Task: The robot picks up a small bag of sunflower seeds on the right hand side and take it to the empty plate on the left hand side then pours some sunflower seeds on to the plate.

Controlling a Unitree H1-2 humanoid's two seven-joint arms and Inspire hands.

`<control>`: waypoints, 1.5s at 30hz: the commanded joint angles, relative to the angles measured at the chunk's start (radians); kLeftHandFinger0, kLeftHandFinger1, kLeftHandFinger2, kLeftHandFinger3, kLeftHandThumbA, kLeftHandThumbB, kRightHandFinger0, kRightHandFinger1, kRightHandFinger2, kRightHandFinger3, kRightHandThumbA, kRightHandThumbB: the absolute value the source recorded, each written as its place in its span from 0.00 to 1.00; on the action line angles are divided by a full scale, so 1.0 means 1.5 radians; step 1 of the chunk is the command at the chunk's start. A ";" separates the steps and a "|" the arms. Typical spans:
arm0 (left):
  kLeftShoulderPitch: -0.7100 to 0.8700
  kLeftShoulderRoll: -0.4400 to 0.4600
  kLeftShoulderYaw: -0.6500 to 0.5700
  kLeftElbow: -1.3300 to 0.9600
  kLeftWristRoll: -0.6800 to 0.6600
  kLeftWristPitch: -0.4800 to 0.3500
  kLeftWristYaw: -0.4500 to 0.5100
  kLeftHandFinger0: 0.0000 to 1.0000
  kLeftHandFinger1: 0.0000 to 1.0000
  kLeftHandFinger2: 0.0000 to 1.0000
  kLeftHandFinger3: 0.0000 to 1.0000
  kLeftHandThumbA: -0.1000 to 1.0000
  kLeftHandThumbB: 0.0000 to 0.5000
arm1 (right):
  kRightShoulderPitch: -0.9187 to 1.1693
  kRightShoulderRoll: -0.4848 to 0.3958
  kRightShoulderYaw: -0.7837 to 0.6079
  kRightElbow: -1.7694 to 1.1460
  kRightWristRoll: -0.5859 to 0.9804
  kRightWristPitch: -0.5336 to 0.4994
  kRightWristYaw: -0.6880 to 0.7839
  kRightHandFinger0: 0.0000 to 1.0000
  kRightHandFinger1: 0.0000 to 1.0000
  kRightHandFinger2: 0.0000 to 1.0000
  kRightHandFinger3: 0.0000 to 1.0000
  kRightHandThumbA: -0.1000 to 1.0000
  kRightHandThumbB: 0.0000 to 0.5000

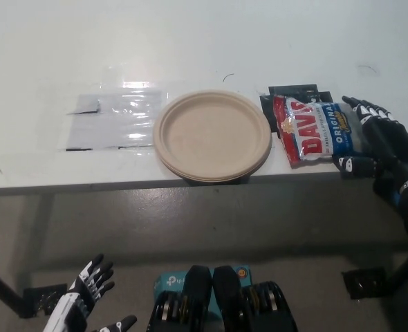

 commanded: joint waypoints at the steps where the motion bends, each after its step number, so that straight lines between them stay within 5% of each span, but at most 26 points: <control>1: 0.000 0.000 0.004 -0.024 -0.009 -0.008 0.008 1.00 1.00 1.00 1.00 1.00 0.64 | -0.039 -0.014 -0.001 -0.010 0.002 -0.012 -0.015 1.00 1.00 1.00 1.00 0.84 0.79; 14: -0.002 -0.001 0.006 -0.022 -0.005 -0.011 0.010 1.00 1.00 1.00 1.00 1.00 0.64 | -0.001 -0.067 -0.008 -0.131 0.058 -0.017 0.089 1.00 1.00 1.00 1.00 0.96 1.00; 38: 0.000 -0.003 0.007 -0.022 -0.009 -0.012 0.007 1.00 1.00 1.00 1.00 1.00 0.63 | -0.019 -0.058 0.000 -0.090 0.049 -0.019 0.084 1.00 1.00 1.00 1.00 0.96 1.00; 45: 0.002 -0.003 0.007 -0.027 -0.011 -0.003 0.008 1.00 1.00 1.00 1.00 1.00 0.63 | -0.031 -0.055 0.004 -0.086 0.044 -0.006 0.094 1.00 1.00 1.00 1.00 1.00 0.83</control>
